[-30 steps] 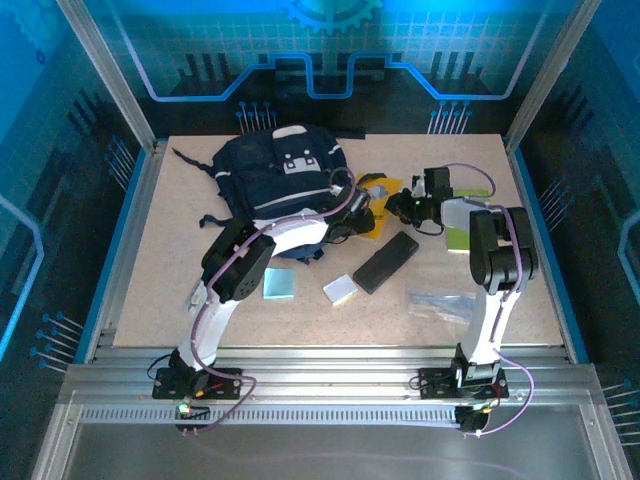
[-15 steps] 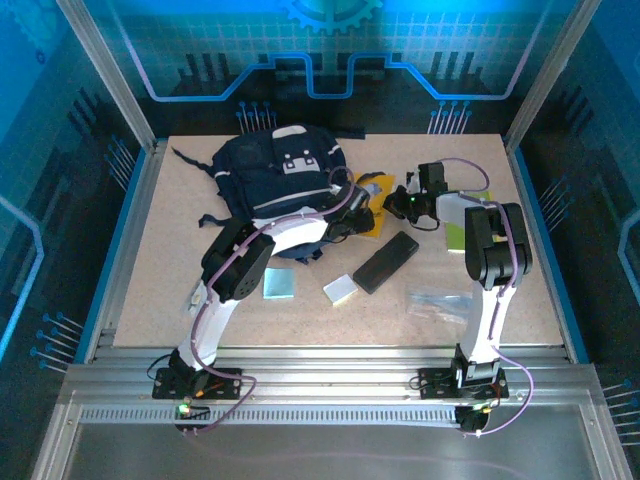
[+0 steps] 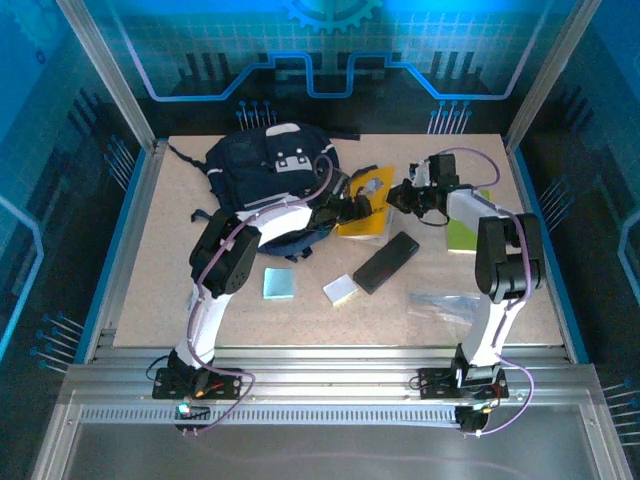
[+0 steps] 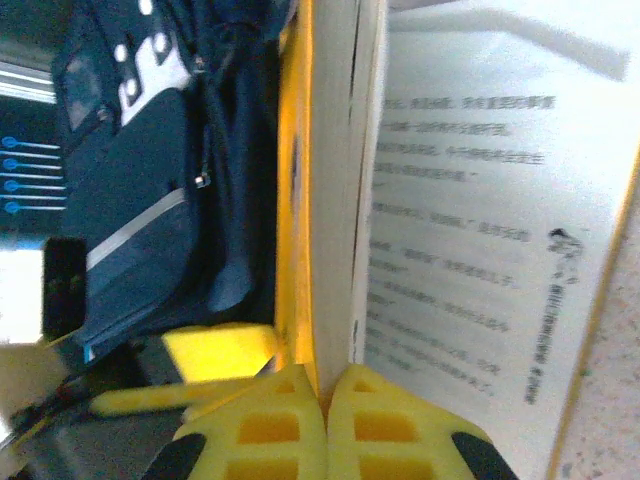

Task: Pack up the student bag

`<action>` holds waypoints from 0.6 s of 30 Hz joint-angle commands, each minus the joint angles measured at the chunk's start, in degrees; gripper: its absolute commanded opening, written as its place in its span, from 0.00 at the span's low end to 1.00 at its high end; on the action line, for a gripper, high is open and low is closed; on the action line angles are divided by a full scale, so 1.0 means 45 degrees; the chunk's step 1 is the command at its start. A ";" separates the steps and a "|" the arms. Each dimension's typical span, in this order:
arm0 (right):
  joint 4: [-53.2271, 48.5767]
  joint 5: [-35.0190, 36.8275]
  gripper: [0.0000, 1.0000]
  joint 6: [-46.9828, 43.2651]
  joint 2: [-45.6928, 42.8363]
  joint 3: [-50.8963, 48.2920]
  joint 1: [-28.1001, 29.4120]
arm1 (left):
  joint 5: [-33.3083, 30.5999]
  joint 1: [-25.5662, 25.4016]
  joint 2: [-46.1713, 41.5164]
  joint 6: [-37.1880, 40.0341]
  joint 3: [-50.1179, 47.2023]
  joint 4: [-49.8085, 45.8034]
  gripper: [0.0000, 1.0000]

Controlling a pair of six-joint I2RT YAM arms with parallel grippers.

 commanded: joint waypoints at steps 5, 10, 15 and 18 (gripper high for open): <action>0.0067 -0.1867 0.00 -0.0212 -0.1693 -0.0659 -0.0365 | 0.0131 0.1015 -0.0411 -0.0837 -0.0362 0.1787 0.99; 0.1344 -0.2765 0.00 0.0439 -0.1756 -0.1551 -0.0521 | 0.0787 0.1024 -0.0377 -0.1591 -0.1188 0.3248 0.99; 0.3559 -0.3801 0.00 0.1729 -0.1258 -0.2602 -0.0866 | 0.1385 0.1002 -0.0303 -0.2164 -0.2014 0.4671 0.99; 0.4383 -0.4251 0.00 0.2124 -0.0530 -0.2851 -0.0930 | 0.1876 0.0932 -0.0257 -0.2553 -0.2399 0.5750 0.96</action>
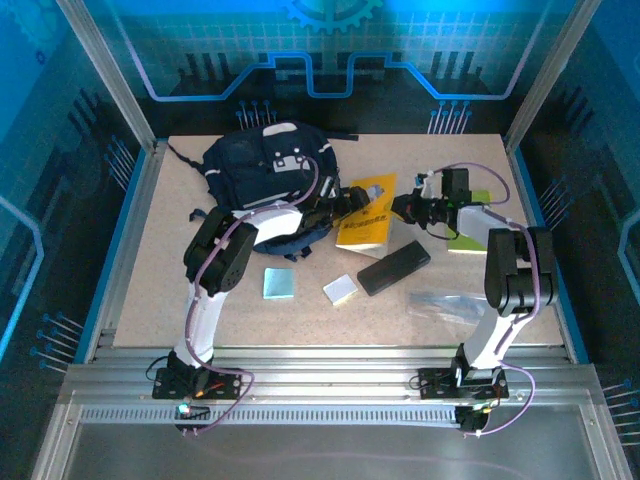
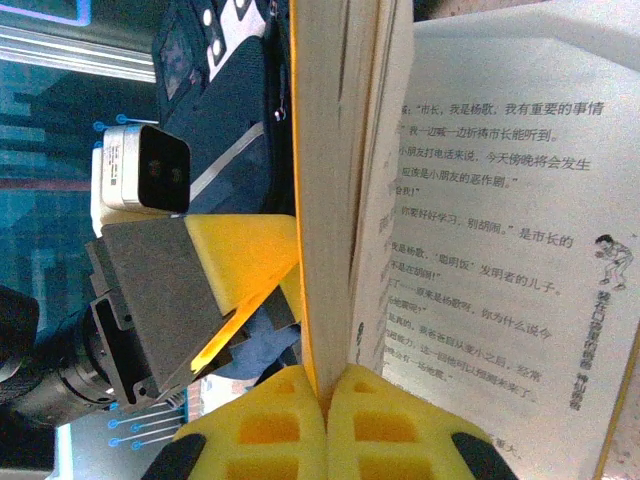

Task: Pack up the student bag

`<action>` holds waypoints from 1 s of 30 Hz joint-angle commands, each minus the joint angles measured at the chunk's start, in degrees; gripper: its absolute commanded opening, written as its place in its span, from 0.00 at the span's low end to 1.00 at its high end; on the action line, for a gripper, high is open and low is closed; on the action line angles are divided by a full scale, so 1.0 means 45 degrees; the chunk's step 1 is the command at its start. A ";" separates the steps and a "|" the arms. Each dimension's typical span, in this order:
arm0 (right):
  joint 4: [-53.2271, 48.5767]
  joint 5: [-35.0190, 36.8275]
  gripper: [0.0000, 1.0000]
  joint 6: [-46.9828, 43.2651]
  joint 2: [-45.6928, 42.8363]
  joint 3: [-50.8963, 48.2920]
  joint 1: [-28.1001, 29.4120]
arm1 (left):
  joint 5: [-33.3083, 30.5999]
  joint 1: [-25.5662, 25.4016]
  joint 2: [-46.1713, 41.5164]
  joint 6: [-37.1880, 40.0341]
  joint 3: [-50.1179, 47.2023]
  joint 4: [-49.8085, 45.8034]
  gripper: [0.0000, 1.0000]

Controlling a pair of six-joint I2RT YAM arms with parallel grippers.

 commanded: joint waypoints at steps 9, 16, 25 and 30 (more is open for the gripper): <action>-0.0318 -0.0278 0.00 -0.0910 0.1988 0.0726 -0.0256 | 0.1056 0.0304 -0.0647 -0.0944 -0.1422 0.3388 0.38; -0.1459 0.0153 0.00 -0.1405 0.2059 0.1908 0.0003 | 0.1341 0.0241 -0.0921 -0.0815 -0.1182 0.3199 0.09; -0.4215 0.2603 0.95 -0.1004 0.0229 0.2661 0.0370 | -0.0322 0.0294 -0.1956 -0.0171 -0.0470 0.1785 0.00; -0.3336 0.2582 1.00 0.1360 -0.1572 0.1346 0.0763 | -0.2410 0.0508 -0.2682 -0.0692 -0.0687 0.2223 0.00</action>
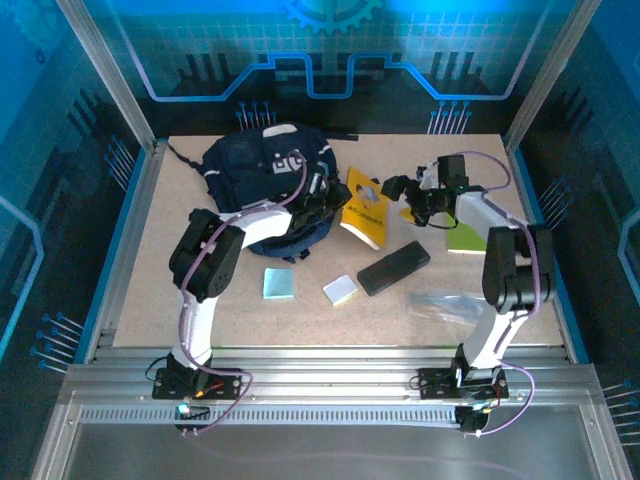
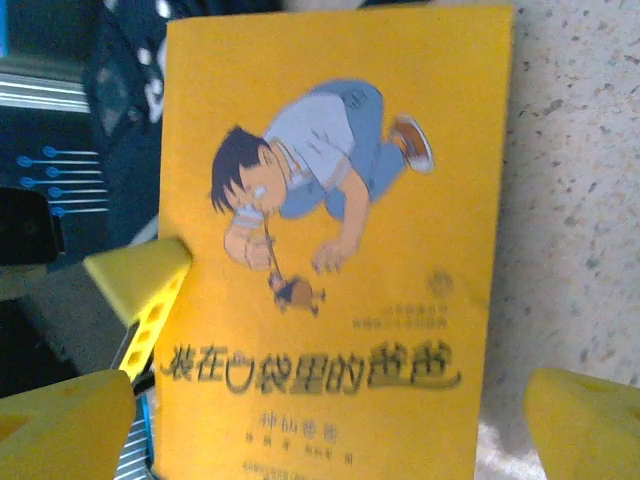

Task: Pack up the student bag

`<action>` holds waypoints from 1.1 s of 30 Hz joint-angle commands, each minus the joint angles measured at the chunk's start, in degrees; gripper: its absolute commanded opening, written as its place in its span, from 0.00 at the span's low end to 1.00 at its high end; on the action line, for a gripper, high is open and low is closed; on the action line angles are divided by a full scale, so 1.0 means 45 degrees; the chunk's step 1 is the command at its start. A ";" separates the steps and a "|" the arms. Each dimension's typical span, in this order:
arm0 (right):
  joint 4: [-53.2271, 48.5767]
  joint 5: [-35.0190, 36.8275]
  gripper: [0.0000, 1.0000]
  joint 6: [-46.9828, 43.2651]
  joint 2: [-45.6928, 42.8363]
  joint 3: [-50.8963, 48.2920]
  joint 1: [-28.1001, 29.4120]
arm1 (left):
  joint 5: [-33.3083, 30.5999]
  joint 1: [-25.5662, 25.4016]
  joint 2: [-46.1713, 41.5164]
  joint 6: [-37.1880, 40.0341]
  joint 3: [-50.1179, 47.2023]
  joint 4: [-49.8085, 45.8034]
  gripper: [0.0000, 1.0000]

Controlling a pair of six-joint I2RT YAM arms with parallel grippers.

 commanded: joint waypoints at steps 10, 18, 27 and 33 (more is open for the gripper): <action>0.5466 0.2467 1.00 0.7518 -0.3648 -0.4050 0.3476 | -0.4362 0.0161 -0.2141 -0.1515 -0.1196 0.2955 0.00; 0.9547 0.3705 1.00 1.0317 -0.1861 -0.3862 0.5156 | -0.4944 -0.0018 -0.3092 -0.2260 -0.2994 0.4018 0.00; 1.3012 0.4781 1.00 1.2854 0.0019 -0.4231 0.6161 | -0.5808 -0.0269 -0.4110 -0.2781 -0.4557 0.5310 0.00; 1.3883 0.5228 1.00 1.3307 0.0927 -0.3849 0.6008 | -0.5872 -0.0428 -0.4562 -0.3452 -0.5324 0.5911 0.00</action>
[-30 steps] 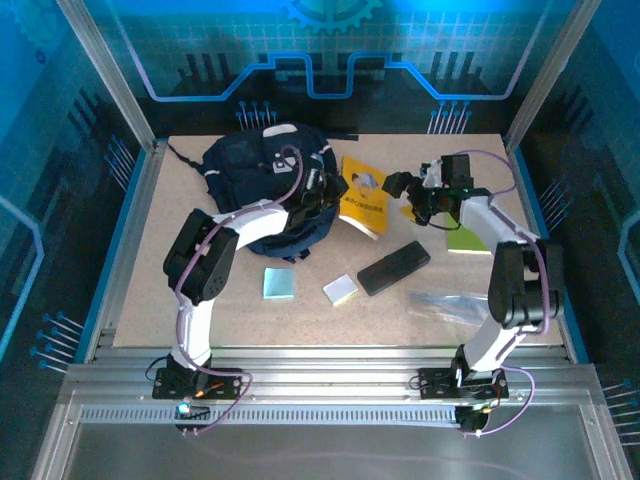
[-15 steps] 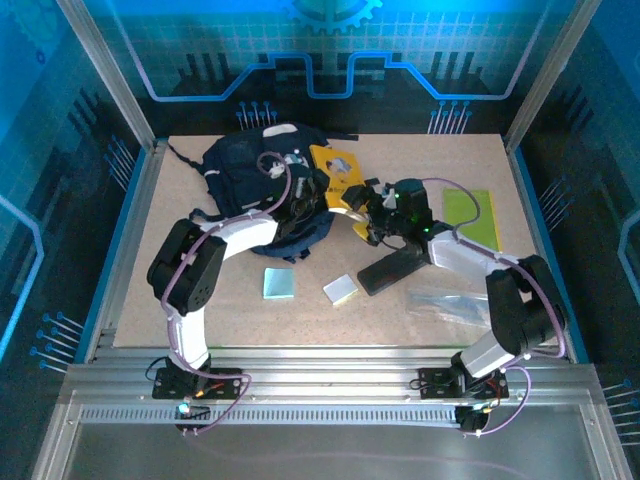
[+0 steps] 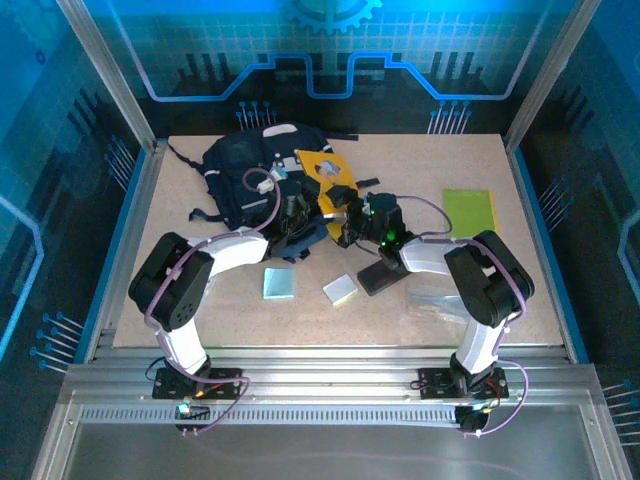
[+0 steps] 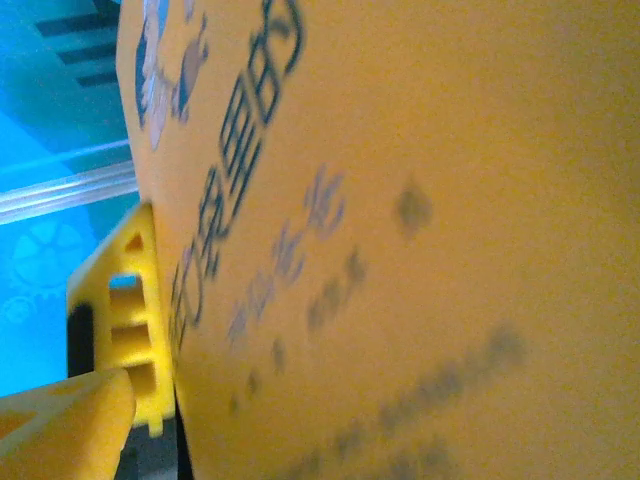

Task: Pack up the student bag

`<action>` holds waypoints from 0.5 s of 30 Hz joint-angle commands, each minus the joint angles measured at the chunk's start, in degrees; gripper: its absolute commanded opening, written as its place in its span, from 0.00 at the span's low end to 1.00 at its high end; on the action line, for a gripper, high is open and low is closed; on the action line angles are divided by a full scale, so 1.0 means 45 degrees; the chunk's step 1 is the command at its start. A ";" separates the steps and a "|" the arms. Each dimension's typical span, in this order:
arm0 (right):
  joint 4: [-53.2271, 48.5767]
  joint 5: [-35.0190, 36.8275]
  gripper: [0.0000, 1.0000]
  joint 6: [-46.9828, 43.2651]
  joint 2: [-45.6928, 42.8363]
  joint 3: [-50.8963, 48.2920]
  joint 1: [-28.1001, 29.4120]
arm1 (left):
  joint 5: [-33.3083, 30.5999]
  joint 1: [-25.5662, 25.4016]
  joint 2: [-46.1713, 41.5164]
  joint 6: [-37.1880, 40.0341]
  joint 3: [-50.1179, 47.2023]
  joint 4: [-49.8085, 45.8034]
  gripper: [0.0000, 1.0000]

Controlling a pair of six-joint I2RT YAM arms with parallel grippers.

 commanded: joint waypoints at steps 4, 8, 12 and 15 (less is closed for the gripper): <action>0.1597 0.1138 0.89 0.0502 0.0448 0.0256 -0.0213 | -0.0557 -0.0169 -0.1183 -0.0303 -0.0413 0.1128 0.00; 0.1087 0.1462 0.48 -0.0091 -0.0132 -0.0047 -0.0353 | -0.0608 -0.0163 -0.1297 -0.0127 -0.0509 0.0777 0.00; 0.0194 0.1602 0.07 -0.0777 -0.0729 0.0016 -0.0394 | -0.0487 -0.0159 -0.1204 0.0029 -0.0511 0.0499 0.00; -0.0715 0.1652 0.00 -0.1429 -0.1244 0.0017 -0.0458 | -0.0356 -0.0172 -0.1225 0.0495 -0.0528 0.0198 0.00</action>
